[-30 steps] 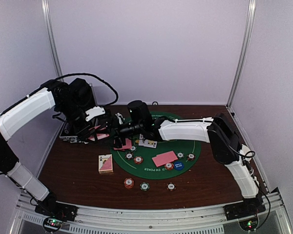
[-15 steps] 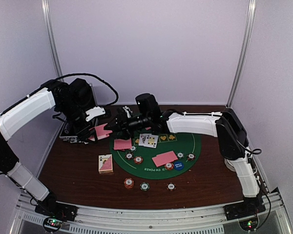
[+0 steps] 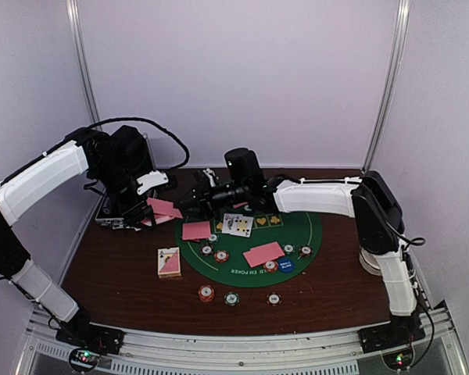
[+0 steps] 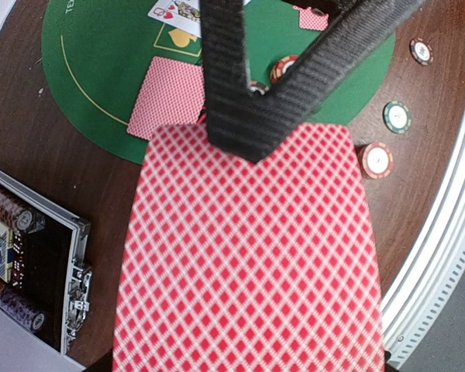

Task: Distribute texas hold em gaming equipment

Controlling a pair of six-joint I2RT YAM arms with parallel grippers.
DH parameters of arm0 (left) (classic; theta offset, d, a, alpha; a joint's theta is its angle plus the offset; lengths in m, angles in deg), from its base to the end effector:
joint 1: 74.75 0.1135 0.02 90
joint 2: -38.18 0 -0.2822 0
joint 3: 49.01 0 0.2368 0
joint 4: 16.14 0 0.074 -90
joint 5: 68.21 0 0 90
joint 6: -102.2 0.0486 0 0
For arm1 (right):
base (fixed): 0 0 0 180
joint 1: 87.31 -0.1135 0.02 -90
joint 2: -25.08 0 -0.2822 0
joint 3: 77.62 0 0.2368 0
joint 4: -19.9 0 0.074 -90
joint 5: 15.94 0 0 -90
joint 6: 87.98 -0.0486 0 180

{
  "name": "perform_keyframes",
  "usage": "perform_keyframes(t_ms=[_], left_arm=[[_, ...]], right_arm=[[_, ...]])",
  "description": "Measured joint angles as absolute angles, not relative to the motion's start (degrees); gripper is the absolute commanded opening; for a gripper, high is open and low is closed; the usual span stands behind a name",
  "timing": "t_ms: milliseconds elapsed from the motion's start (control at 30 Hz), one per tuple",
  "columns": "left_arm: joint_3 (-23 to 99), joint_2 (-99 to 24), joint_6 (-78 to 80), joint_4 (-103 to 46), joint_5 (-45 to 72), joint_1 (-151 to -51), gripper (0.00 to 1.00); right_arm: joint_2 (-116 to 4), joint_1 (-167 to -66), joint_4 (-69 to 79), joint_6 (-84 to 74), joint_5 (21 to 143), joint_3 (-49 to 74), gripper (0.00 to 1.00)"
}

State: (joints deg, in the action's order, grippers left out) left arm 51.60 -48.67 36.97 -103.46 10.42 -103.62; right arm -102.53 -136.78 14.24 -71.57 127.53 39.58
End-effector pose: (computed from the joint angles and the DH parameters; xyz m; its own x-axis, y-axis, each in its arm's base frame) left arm 0.2309 -0.1382 0.3349 -0.5438 0.7689 -0.3362 0.8261 0.5611 -0.0531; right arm 0.3109 0.4237 0.2658 -0.9661 -0.2514 -0.0581 -0.0970 0.1453 0.9846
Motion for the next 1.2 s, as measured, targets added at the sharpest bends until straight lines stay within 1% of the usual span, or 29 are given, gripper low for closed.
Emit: perform_keyframes(t_ms=[100,267,333,400,467,667,700,867,1000,1033,1133,1167,1200], left_arm=[[51.6,-48.7,37.0,-103.5,10.5,-103.6,0.00],[51.6,-48.7,37.0,-103.5,10.5,-103.6,0.00],[51.6,-48.7,37.0,-103.5,10.5,-103.6,0.00],[51.6,-48.7,37.0,-103.5,10.5,-103.6,0.00],[51.6,-48.7,37.0,-103.5,10.5,-103.6,0.00],[51.6,-48.7,37.0,-103.5,10.5,-103.6,0.00],[51.6,-48.7,37.0,-103.5,10.5,-103.6,0.00],[50.9,-48.7,37.0,-103.5,10.9,-103.6,0.00],[50.6,-48.7,37.0,-103.5,11.4,-103.6,0.00],[50.6,-48.7,37.0,-103.5,11.4,-103.6,0.00],[50.4,-48.6,37.0,-103.5,11.7,-103.6,0.00],[50.3,-48.6,37.0,-103.5,11.7,-103.6,0.00],[50.3,-48.6,37.0,-103.5,11.8,-103.6,0.00]], right_arm=[[-102.5,-136.8,18.2,-74.5,127.9,38.3,0.31],[-102.5,-136.8,22.6,-77.9,128.2,36.7,0.31],[-102.5,-136.8,24.4,-79.2,128.3,36.0,0.27],[-102.5,-136.8,25.6,-80.0,128.3,35.5,0.19],[-102.5,-136.8,26.5,-80.8,128.3,35.2,0.14],[-101.9,-136.6,26.7,-80.9,128.8,34.8,0.01],[-101.5,-136.5,26.7,-80.9,129.0,34.7,0.00],[-99.0,-135.0,24.9,-79.7,129.6,33.8,0.00],[-96.3,-133.0,19.0,-74.9,129.9,33.7,0.00],[-95.3,-132.3,15.5,-72.4,130.0,33.9,0.00],[-93.2,-129.8,1.4,-60.8,128.0,37.3,0.00],[-93.0,-128.8,-6.4,-54.5,125.3,40.5,0.00],[-92.8,-128.3,-11.1,-49.8,122.9,42.5,0.00]])
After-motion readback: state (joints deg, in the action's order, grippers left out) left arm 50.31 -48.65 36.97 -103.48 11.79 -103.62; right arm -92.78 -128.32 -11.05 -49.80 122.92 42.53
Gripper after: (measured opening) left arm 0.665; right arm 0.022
